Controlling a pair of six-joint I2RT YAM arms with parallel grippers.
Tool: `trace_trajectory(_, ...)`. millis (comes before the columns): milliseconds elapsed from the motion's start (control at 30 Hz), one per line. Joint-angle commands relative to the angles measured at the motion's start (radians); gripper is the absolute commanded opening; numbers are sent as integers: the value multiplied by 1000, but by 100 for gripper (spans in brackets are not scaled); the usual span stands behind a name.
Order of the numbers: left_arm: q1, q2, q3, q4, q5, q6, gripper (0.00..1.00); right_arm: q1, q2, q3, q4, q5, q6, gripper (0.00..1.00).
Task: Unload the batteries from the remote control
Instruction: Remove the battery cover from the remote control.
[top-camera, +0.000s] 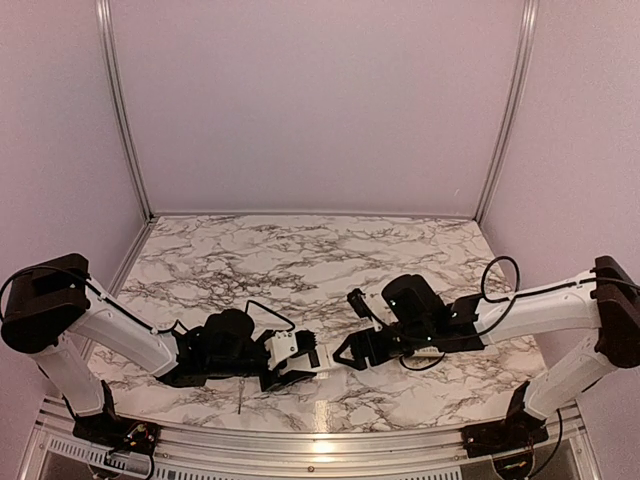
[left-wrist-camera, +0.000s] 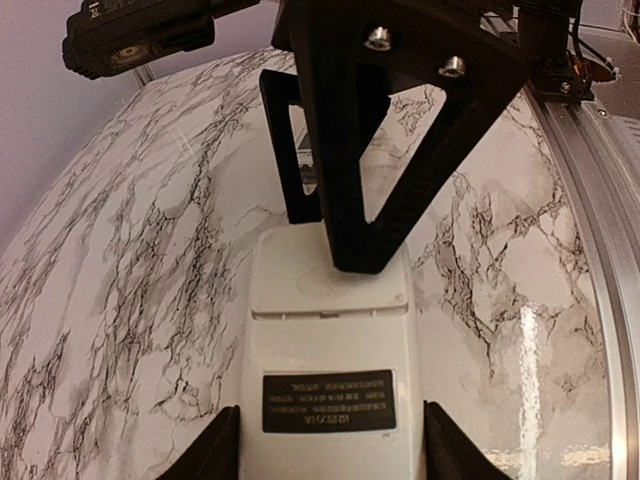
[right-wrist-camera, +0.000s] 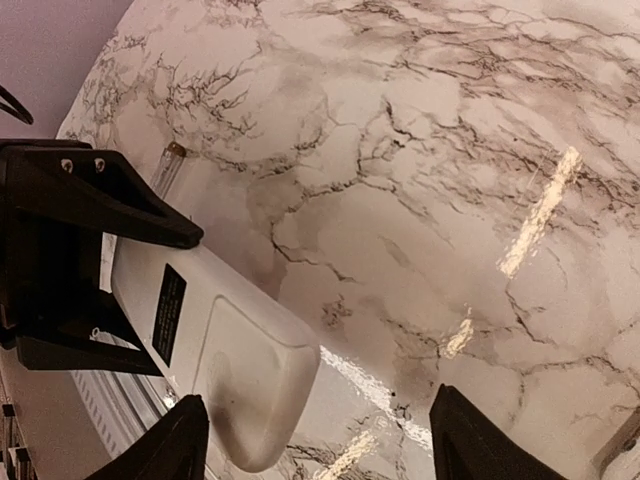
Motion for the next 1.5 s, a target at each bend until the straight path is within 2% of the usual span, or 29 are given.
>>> trace_trajectory(0, 3, 14, 29, -10, 9, -3, 22, 6, 30, 58, -37, 30, -14, 74)
trace_trajectory(300, 3, 33, 47, -18, 10, -3, 22, 13, 79, 97, -30, 4, -27, 74)
trace_trajectory(733, 3, 34, 49, -23, 11, -2, 22, 14, 141, 91, -33, 76, -35, 66)
trace_trajectory(967, 3, 36, 50, -25, 7, -2, 22, 14, 140, 76, -55, 125, -28, 43)
trace_trajectory(1333, 3, 35, 50, -27, 3, -2, 22, 16, 114, 64, -74, 154, -31, 24)
trace_trajectory(1467, 3, 35, 50, -29, 0, -2, 22, 16, 110, 63, -76, 151, -36, 12)
